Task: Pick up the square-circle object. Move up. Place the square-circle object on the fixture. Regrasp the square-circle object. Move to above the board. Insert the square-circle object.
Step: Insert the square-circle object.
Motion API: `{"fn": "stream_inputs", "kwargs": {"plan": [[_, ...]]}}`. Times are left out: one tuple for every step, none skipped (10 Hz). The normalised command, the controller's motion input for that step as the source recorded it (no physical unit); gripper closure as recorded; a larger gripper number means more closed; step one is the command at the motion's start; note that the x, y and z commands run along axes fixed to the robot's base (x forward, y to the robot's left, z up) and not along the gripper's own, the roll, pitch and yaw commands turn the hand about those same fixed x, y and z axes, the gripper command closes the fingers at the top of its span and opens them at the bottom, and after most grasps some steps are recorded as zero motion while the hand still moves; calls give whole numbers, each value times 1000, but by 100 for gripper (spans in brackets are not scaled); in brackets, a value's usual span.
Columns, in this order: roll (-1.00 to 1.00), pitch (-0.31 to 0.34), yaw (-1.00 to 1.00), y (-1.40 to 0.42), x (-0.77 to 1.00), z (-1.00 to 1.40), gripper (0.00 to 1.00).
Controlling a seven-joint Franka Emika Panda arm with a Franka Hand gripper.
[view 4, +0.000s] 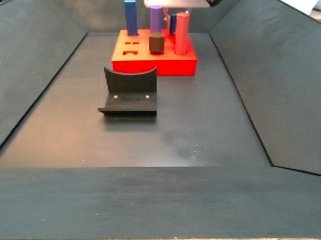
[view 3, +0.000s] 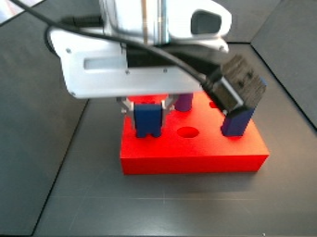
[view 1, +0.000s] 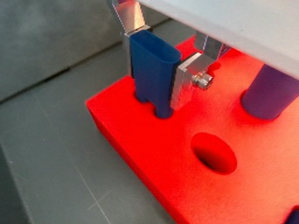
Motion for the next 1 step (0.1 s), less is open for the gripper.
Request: {"fn": "stream_inputs", "kwargs": {"plan": [[0,-67,0,0,0,-43,100]]}}
